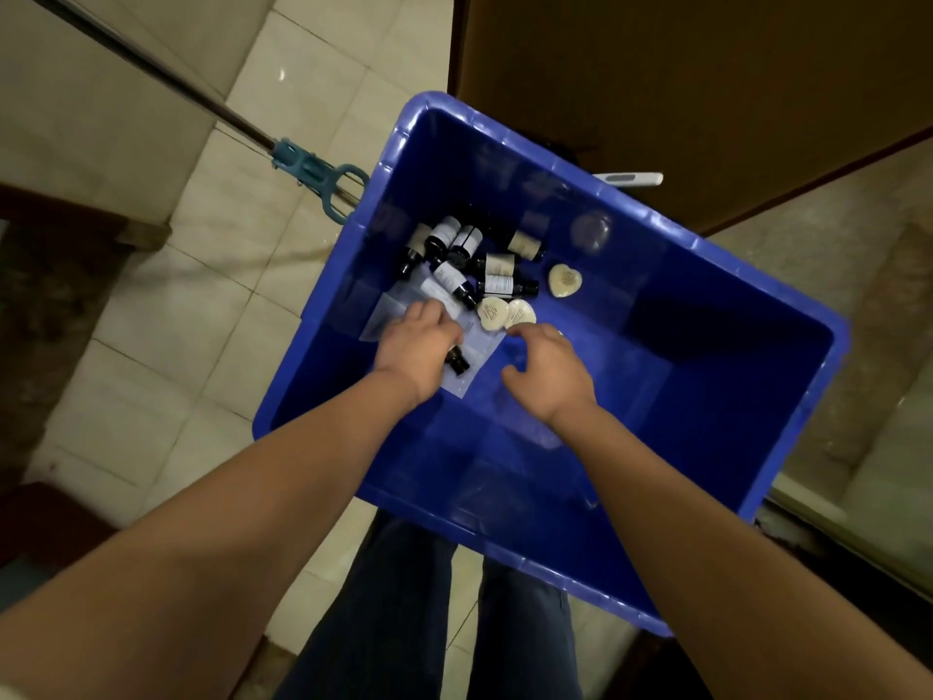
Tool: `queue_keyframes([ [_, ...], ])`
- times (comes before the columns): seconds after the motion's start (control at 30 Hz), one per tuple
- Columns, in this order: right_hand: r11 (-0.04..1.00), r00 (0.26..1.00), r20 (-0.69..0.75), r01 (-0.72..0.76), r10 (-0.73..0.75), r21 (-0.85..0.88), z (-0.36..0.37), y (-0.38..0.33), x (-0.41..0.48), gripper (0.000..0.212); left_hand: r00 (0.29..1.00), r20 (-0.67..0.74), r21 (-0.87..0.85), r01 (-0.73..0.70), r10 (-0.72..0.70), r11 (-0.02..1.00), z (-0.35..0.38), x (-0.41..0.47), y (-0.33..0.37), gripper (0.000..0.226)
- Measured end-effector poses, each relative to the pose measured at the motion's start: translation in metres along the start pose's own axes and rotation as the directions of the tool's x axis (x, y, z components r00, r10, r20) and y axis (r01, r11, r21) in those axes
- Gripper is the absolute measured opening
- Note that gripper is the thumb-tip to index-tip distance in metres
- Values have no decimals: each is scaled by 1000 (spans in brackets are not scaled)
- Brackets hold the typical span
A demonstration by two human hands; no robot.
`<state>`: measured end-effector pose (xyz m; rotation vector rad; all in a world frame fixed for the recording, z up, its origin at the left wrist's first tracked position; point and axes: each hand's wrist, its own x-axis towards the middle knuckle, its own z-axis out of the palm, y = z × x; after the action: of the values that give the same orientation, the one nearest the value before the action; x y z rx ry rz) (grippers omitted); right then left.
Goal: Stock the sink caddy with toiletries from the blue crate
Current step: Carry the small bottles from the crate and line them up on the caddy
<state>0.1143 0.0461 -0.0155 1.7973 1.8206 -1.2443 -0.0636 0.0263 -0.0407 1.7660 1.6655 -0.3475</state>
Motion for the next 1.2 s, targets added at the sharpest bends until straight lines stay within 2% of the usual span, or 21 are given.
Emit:
queue_keyframes([
  [0.27,999,999,-51,12,-10,34,-2,-3,20,50,998,1,83,-56,56,995,7,9,-4,47],
  [0.47,997,996,-84,45,-39,65,-2,-12,29,46,990,56,252,-136,126,958,9,12,-7,50],
  [0.53,997,994,-99,61,-56,49,-4,-14,32,44,989,63,246,-148,136,958,11,13,-10,49],
  [0.67,997,987,-146,78,-73,26,-11,-19,40,44,997,-25,25,-71,71,997,10,12,-16,34],
  [0.83,996,970,-232,86,-79,19,-20,-27,56,43,992,-102,-236,48,-74,971,3,12,-18,34],
  [1.03,990,972,-203,104,-122,-96,-24,-39,80,45,973,-6,-482,200,-231,853,-1,12,-14,37],
  [1.2,962,968,-203,90,-145,-256,-20,-48,94,35,961,28,-599,235,-274,766,6,14,-13,33],
])
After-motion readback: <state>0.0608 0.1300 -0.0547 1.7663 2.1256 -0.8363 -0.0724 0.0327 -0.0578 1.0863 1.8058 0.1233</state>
